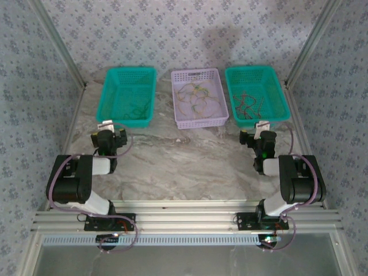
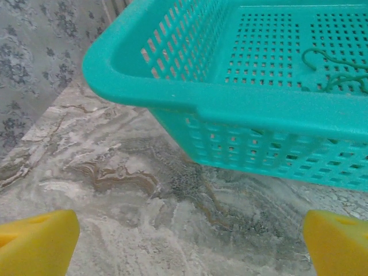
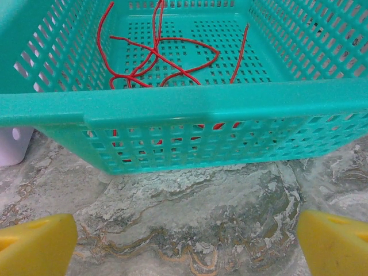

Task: Untangle the cables

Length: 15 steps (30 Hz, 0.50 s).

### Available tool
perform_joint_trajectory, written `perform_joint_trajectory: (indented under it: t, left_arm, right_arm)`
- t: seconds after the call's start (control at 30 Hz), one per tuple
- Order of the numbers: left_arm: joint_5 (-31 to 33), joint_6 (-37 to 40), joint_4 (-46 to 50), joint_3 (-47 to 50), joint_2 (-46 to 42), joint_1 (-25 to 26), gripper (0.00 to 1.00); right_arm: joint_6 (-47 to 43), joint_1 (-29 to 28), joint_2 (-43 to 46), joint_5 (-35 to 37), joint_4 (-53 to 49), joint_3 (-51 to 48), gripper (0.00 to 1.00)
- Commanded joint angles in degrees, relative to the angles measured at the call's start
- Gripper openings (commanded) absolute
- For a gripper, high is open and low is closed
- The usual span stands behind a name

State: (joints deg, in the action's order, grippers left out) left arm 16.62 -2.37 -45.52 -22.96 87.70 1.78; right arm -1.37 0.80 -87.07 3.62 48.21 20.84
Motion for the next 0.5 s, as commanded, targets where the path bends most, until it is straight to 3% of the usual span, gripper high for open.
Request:
perform_joint_trajectory:
  t: [0.0, 0.47]
  left_arm:
    - [-3.22, -0.95, -2.93, 0.24, 0.16, -0.9, 1.0]
    - [-3.02, -0.89, -3.35, 0.45, 0.19, -0.79, 1.0]
  right_arm:
    - [-0.13, 0.43, -0.4, -0.27, -0.57, 1.15, 1.0]
    - [-0.13, 0.43, -0.41, -0.28, -0.57, 1.15, 1.0]
